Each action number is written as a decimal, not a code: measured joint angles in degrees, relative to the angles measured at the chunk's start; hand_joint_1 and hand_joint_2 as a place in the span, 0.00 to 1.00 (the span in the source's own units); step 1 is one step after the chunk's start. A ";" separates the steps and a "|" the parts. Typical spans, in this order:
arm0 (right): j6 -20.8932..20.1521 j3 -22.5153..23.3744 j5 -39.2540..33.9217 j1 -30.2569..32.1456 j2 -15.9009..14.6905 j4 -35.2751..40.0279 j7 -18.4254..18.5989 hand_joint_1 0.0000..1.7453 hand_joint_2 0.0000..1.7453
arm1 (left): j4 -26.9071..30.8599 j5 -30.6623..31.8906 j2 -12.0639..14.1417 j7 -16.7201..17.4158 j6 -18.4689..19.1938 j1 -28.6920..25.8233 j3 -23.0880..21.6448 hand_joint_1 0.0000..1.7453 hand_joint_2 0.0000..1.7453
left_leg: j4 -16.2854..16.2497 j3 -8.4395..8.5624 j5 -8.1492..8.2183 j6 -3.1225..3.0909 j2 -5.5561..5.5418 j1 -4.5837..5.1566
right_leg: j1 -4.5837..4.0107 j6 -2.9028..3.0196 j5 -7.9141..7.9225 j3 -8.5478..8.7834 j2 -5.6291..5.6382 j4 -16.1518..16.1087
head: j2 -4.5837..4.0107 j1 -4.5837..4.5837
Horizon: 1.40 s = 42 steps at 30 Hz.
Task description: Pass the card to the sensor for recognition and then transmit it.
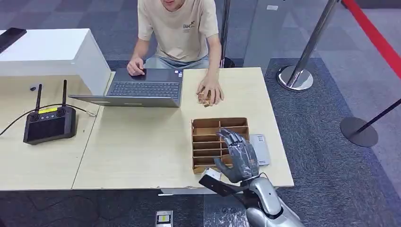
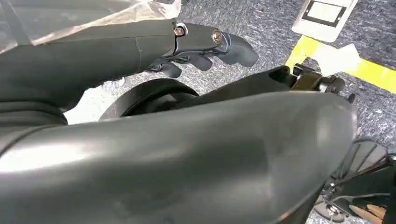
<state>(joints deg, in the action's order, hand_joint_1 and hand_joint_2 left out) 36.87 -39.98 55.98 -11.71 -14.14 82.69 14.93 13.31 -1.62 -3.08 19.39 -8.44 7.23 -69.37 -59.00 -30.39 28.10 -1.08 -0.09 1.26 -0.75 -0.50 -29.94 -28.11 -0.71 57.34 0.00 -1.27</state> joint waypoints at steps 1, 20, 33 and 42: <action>0.04 0.04 0.09 0.09 -0.15 -0.11 0.07 0.38 1.00 | 0.00 0.07 0.00 0.02 0.05 0.00 0.00 0.00 0.00 | 0.00 0.00 0.00 0.00 0.00 0.00 | 0.00 0.00 0.00 0.00 0.00 0.00 | 0.00 0.00; 0.83 0.83 3.78 0.08 -1.23 -2.41 1.09 0.41 1.00 | 0.00 0.28 0.00 0.31 0.39 0.08 0.00 0.00 0.00 | 0.00 0.01 0.00 0.00 0.00 0.00 | 0.00 0.00 0.00 0.02 0.00 0.00 | 0.00 0.00; -5.95 0.81 8.37 -3.76 -4.11 -2.38 2.58 0.48 1.00 | 0.00 1.27 0.00 0.33 1.07 0.32 0.00 0.00 0.00 | -0.01 0.03 0.00 0.00 0.00 0.00 | 0.00 -0.01 0.02 0.03 0.00 0.00 | 0.00 0.00; -6.73 0.72 8.33 -4.70 -5.12 -2.43 2.89 0.49 1.00 | 0.00 1.36 -0.02 0.06 1.07 0.44 0.00 0.00 0.00 | -0.01 0.03 0.00 0.00 -0.01 0.00 | 0.00 -0.01 0.02 0.03 0.00 0.00 | 0.00 0.00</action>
<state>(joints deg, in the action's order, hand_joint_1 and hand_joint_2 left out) 30.14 -39.26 64.30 -16.41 -19.26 80.26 17.81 13.31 -0.26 -3.10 19.45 -7.37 7.67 -69.37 -59.01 -30.36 28.10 -1.08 -0.09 1.26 -0.75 -0.51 -29.92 -28.07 -0.71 57.34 0.00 -1.27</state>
